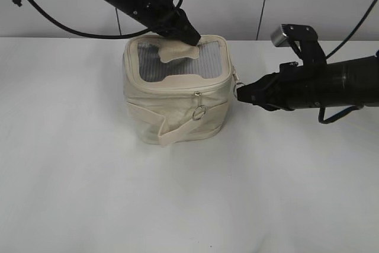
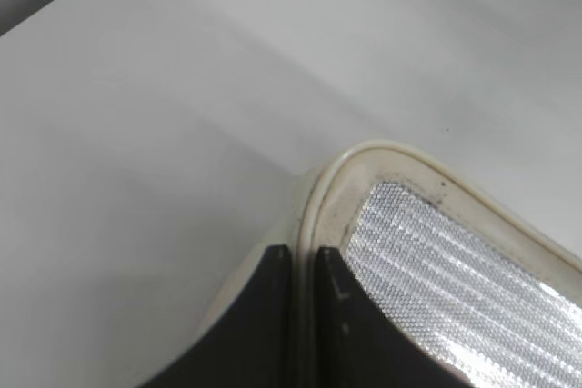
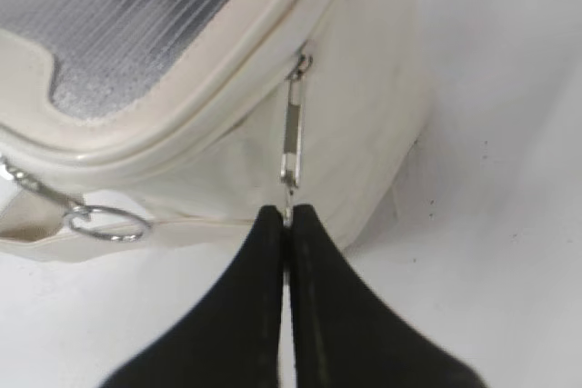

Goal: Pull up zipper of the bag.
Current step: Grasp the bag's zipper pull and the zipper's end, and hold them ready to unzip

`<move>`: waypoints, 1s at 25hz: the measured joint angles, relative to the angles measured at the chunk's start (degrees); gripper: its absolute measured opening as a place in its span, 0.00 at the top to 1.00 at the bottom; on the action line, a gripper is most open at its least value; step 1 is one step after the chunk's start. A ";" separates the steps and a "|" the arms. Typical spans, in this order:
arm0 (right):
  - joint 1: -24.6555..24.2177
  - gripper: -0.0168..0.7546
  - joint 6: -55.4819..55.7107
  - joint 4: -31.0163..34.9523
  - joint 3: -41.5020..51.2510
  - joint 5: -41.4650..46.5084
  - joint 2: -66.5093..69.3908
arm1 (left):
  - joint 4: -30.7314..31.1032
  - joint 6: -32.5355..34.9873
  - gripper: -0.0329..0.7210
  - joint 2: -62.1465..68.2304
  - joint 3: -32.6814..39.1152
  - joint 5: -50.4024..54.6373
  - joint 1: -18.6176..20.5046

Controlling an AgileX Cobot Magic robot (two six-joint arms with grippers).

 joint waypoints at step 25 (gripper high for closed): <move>25.37 0.89 12.34 1.48 -3.75 -13.26 -1.72 | 3.70 -11.57 0.81 -0.40 0.11 -4.06 -2.78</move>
